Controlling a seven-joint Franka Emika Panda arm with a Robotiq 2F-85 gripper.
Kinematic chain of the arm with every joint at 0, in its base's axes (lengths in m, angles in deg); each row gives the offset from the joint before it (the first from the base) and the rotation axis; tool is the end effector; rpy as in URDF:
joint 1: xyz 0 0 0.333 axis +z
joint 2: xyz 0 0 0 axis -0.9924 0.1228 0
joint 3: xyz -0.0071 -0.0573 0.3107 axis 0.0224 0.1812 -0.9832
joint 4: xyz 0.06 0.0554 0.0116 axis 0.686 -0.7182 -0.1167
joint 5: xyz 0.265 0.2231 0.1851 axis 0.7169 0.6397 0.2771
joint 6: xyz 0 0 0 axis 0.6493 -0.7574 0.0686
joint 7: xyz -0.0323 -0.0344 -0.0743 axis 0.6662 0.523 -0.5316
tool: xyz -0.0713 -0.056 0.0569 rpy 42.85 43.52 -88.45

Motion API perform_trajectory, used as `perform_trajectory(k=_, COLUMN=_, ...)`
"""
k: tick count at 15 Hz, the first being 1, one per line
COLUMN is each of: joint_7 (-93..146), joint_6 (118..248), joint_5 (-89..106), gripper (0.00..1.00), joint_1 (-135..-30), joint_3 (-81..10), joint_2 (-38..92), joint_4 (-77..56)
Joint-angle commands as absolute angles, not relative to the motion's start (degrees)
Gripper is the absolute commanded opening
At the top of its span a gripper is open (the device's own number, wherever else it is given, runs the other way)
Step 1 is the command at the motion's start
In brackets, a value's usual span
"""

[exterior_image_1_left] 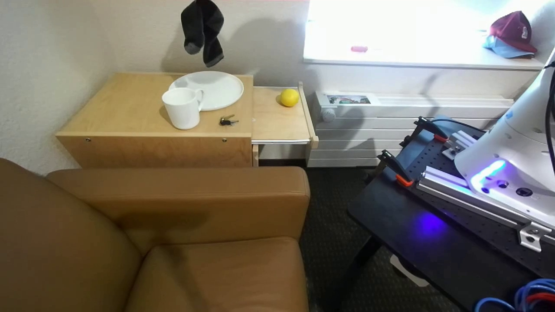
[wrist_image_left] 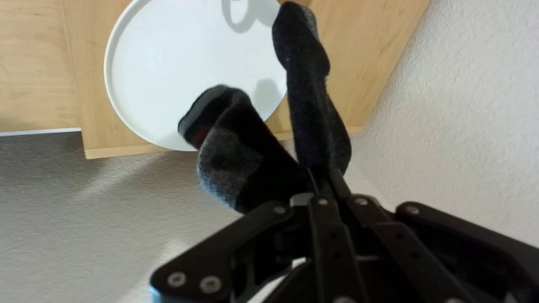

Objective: Pick up a sock and put it on the white tray

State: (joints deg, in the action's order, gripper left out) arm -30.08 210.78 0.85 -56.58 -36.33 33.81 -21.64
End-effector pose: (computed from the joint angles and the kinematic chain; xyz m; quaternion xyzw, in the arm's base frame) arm 0.6306 0.2822 0.3901 -0.9212 0.2349 -0.2674 0.1574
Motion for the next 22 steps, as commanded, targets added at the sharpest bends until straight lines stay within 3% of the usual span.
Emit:
perform_trajectory(k=1, joint_7=-35.28, joint_6=212.27, joint_5=-3.8, gripper=0.01, joint_1=-53.87, joint_3=-31.42, joint_2=37.65, joint_4=-19.99)
perform_trajectory(k=10, joint_7=-45.15, joint_6=217.13, joint_5=2.85, gripper=0.01, joint_1=-54.52, joint_3=-30.28, joint_2=50.34, joint_4=-12.39)
perform_trajectory(k=18, joint_7=-47.46, joint_6=225.76, joint_5=9.0, gripper=0.01, joint_1=-48.58, joint_3=-22.91, joint_2=60.25, joint_4=-8.18)
perform_trajectory(k=19, joint_7=-47.3, joint_6=225.13, joint_5=10.2, gripper=0.24, joint_1=-48.2, joint_3=-22.84, joint_2=60.9, joint_4=-7.9)
perform_trajectory(k=22, joint_7=-46.81, joint_6=223.89, joint_5=12.4, gripper=0.41, joint_1=-47.36, joint_3=-22.61, joint_2=62.01, joint_4=-7.27)
